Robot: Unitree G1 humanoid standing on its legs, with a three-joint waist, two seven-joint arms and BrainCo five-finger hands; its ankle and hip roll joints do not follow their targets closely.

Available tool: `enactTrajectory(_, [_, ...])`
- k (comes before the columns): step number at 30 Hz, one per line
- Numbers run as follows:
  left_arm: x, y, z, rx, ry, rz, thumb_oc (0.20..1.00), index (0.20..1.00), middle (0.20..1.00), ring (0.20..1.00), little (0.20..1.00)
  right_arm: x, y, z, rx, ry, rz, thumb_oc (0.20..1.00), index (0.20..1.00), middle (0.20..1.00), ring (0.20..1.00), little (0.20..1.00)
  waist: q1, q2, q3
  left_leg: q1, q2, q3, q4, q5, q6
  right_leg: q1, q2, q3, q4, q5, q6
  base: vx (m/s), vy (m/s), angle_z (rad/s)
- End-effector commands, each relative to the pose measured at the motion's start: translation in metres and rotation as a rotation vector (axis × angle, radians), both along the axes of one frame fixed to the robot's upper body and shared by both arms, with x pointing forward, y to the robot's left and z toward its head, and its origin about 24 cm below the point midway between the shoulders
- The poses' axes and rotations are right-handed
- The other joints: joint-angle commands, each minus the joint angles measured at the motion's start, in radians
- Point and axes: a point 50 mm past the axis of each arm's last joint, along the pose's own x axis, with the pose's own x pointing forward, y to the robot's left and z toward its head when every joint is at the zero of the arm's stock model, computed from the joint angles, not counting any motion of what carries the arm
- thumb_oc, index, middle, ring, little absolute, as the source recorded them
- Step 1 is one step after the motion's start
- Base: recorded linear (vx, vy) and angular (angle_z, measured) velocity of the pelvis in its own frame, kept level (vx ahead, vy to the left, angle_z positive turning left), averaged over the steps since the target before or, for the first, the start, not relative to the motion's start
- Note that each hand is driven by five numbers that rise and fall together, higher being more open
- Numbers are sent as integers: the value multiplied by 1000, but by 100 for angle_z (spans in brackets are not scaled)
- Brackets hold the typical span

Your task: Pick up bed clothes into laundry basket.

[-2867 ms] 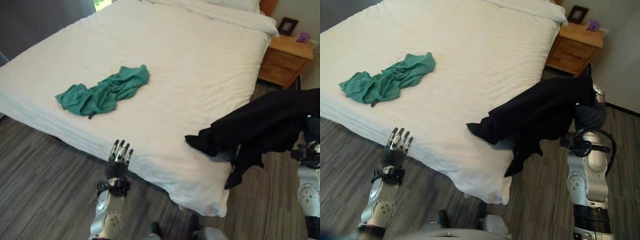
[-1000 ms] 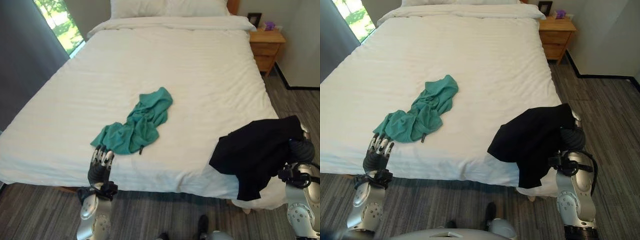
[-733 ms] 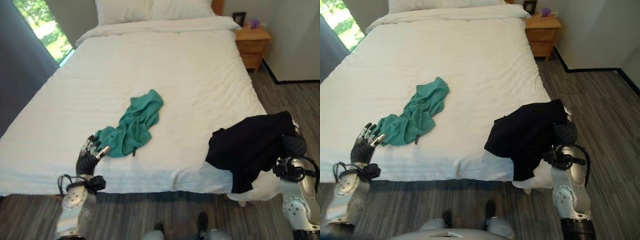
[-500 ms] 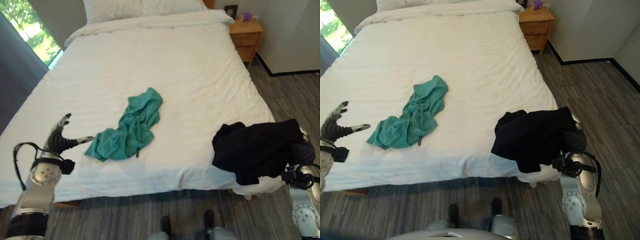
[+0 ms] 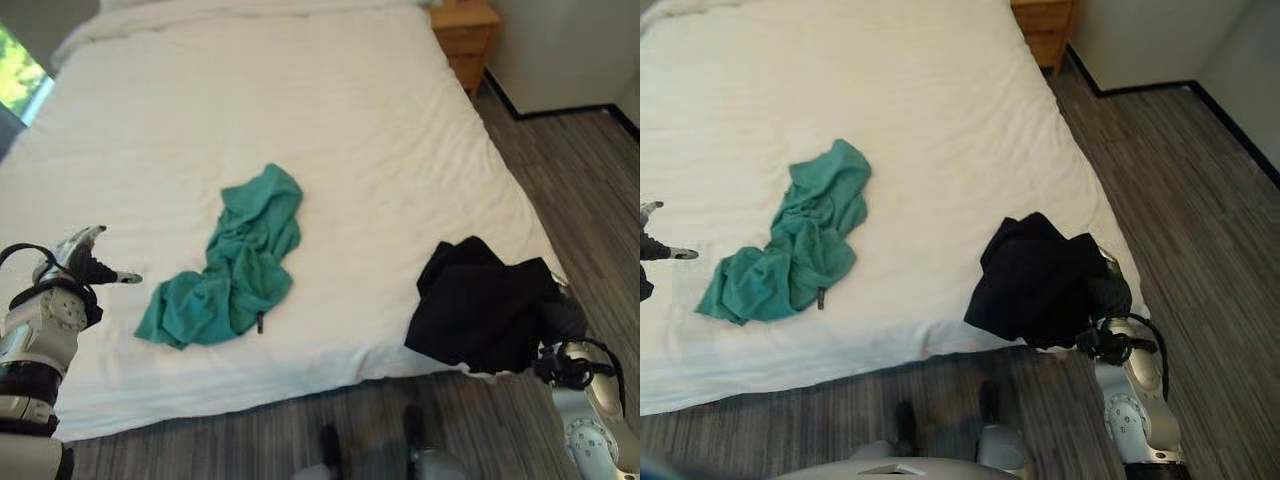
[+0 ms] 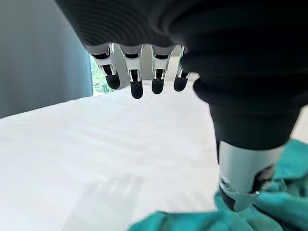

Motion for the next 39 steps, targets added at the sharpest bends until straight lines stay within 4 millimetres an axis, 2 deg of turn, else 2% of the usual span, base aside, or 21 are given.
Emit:
enactTrajectory(1, [12,5,31,25,-110,39,1000,1000,1000,1000,1000,7,1,35,-12,-178,18,200,200,200,200,200,-32,6,89,-41,30,12,6,37,-27,41,-11,-6,43,-69,72,-112,6,-19])
enactTrajectory(4, [17,2,28,13,-111,41,1000,1000,1000,1000,1000,6,1,34,-7,-176,11,200,200,200,200,200,-40,-2,110,-70,32,17,6,43,-30,13,-8,-1,29,-46,74,-58,-6,-13])
enactTrajectory(5, [20,1,18,-5,-85,55,1000,1000,1000,1000,1000,7,3,35,0,-184,14,200,200,200,200,200,-52,-10,133,-100,33,21,6,50,-32,-19,-5,3,20,-28,79,-61,6,-7])
enactTrajectory(7, [22,-1,15,-9,-75,60,1000,1000,1000,1000,1000,6,4,35,2,-188,15,200,200,200,200,200,-55,-12,140,-115,34,24,6,54,-33,-35,-2,8,17,-23,79,-55,8,-7])
enactTrajectory(11, [20,-5,-26,-39,63,108,1000,1000,1000,1000,1000,6,10,36,16,-200,24,200,200,200,200,200,-73,-22,171,-156,39,48,6,57,-38,-90,2,23,11,-2,91,-33,18,-11])
enactTrajectory(12, [20,-5,-25,-39,62,107,1000,1000,1000,1000,1000,6,10,36,16,-201,24,200,200,200,200,200,-73,-22,170,-160,39,49,6,61,-38,-94,2,23,11,1,90,-18,38,-16])
enactTrajectory(13, [20,-13,-43,-74,102,106,1000,1000,1000,1000,1000,5,11,36,20,-205,26,200,200,200,200,200,-79,-23,182,-166,37,60,6,59,-39,-107,2,31,11,4,92,-30,21,-15])
enactTrajectory(15, [19,-13,-48,-85,112,111,1000,1000,1000,1000,1000,4,11,36,22,-208,27,200,200,200,200,200,-80,-21,182,-167,38,61,6,59,-39,-110,2,32,11,4,92,-6,22,-11])
enactTrajectory(16, [16,-22,-67,-106,174,96,1000,1000,1000,1000,1000,4,12,37,27,-214,28,200,200,200,200,200,-86,-19,183,-174,37,65,6,61,-40,-120,0,34,11,7,91,12,24,-12])
enactTrajectory(17, [16,-22,-67,-106,175,96,1000,1000,1000,1000,1000,4,12,37,27,-213,28,200,200,200,200,200,-86,-18,184,-170,37,64,6,57,-40,-116,0,34,11,3,92,5,35,-13])
enactTrajectory(19, [14,-33,-88,-165,220,76,1000,1000,1000,1000,1000,5,12,40,20,-224,33,200,200,200,200,200,-88,-11,182,-167,32,66,6,55,-40,-115,-2,34,11,0,91,8,18,-5])
enactTrajectory(20, [13,-33,-88,-165,219,76,733,733,733,733,733,5,12,40,20,-225,34,200,200,200,200,200,-89,-11,180,-171,33,66,6,59,-40,-119,-1,34,11,3,90,0,0,0])
enactTrajectory(21, [9,-36,-97,-202,233,81,200,200,200,200,200,7,14,41,16,-230,47,200,200,200,200,200,-88,-6,175,-163,30,67,6,54,-39,-111,-2,33,11,-2,90,0,0,0])
enactTrajectory(24, [5,-41,-107,-277,220,77,200,200,200,200,200,8,14,45,-2,-247,59,200,200,200,200,200,-84,3,164,-143,30,62,6,43,-38,-90,-5,29,11,-11,88,32,25,1])
enactTrajectory(26, [2,-39,-106,-370,118,114,200,200,200,200,200,8,14,47,-5,-256,60,200,200,200,200,200,-76,7,154,-132,28,57,6,40,-37,-75,-5,25,11,-15,86,33,7,1])
enactTrajectory(28, [-11,-32,-111,-469,37,174,200,200,200,200,200,8,12,48,-9,-263,51,200,200,200,200,200,-66,13,141,-112,26,49,6,36,-35,-52,-7,20,11,-21,83,55,-9,-1])
enactTrajectory(32, [-50,-11,-124,-705,-147,348,200,200,200,200,200,6,6,44,-19,-241,10,200,200,200,200,200,-41,30,97,-56,20,34,6,25,-32,14,-10,7,11,-44,74,98,-10,0])
enactTrajectory(34, [-60,-6,-119,-823,-299,379,200,200,200,200,200,6,3,40,-17,-223,-16,200,200,200,200,200,-23,39,69,-27,15,23,6,20,-30,49,-10,-1,11,-57,70,106,-14,15])
enactTrajectory(37, [-65,-9,-115,-919,-412,352,200,200,200,200,200,7,1,39,-15,-218,-39,200,200,200,200,200,-12,42,44,-8,12,12,6,21,-28,76,-12,-11,11,-65,67,54,-18,15])
enactTrajectory(38, [-66,-14,-100,-1011,-586,302,200,200,200,200,200,9,-1,39,-9,-219,-62,200,200,200,200,200,10,46,19,19,6,-4,6,14,-25,113,-17,-24,17,-82,67,95,-32,21])
enactTrajectory(39, [-66,-17,-97,-1029,-616,280,200,200,200,200,200,10,-1,39,-7,-221,-71,200,200,200,200,200,15,46,5,24,4,-10,6,17,-24,121,-19,-28,19,-82,65,90,-27,31])
